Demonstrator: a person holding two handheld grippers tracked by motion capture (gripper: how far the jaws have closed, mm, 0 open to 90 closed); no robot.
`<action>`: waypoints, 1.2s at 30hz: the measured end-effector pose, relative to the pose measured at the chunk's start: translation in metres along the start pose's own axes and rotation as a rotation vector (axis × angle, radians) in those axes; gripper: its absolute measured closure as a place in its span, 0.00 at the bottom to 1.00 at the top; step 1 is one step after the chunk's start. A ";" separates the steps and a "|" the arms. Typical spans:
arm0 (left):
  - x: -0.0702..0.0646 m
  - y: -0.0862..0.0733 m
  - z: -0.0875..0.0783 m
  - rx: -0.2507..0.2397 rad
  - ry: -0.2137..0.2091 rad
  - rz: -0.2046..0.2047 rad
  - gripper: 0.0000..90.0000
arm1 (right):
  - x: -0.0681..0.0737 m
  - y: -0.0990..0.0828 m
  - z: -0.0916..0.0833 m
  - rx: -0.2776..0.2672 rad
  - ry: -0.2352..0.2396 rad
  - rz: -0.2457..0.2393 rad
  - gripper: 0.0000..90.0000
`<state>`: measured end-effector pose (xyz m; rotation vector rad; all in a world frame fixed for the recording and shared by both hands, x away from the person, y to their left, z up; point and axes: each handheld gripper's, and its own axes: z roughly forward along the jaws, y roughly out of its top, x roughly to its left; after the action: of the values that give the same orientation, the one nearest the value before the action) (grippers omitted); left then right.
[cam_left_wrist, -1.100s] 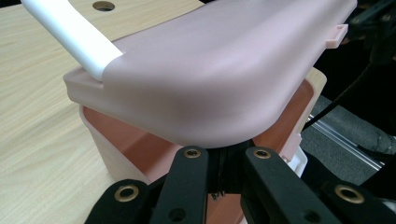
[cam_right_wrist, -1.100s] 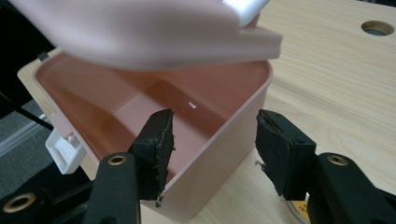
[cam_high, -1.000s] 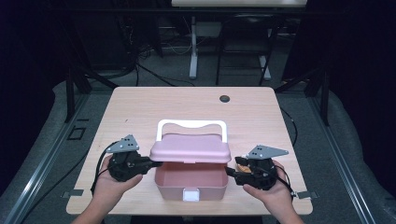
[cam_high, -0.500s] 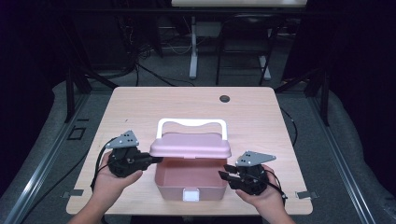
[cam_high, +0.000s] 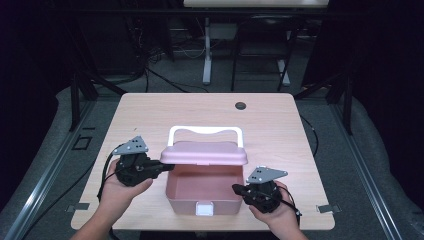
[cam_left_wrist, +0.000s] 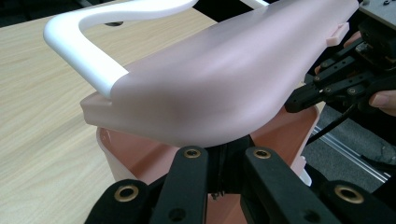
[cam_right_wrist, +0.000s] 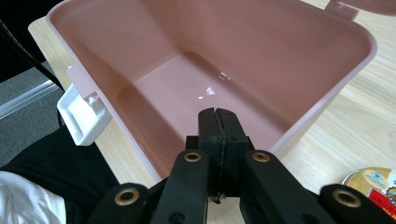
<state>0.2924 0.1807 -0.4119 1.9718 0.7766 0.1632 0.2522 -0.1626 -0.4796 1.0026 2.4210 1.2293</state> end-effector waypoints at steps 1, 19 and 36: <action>0.000 0.000 0.000 0.001 0.000 -0.002 1.00 | 0.001 0.000 0.001 0.003 0.002 0.002 1.00; 0.003 0.005 -0.001 -0.005 0.001 -0.010 1.00 | 0.008 -0.006 0.009 0.004 0.021 -0.012 1.00; 0.011 0.019 -0.001 -0.014 0.007 -0.027 1.00 | 0.007 -0.007 0.009 -0.008 0.023 0.015 1.00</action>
<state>0.3090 0.1812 -0.3979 1.9473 0.8042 0.1585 0.2480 -0.1553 -0.4900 1.0112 2.4285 1.2612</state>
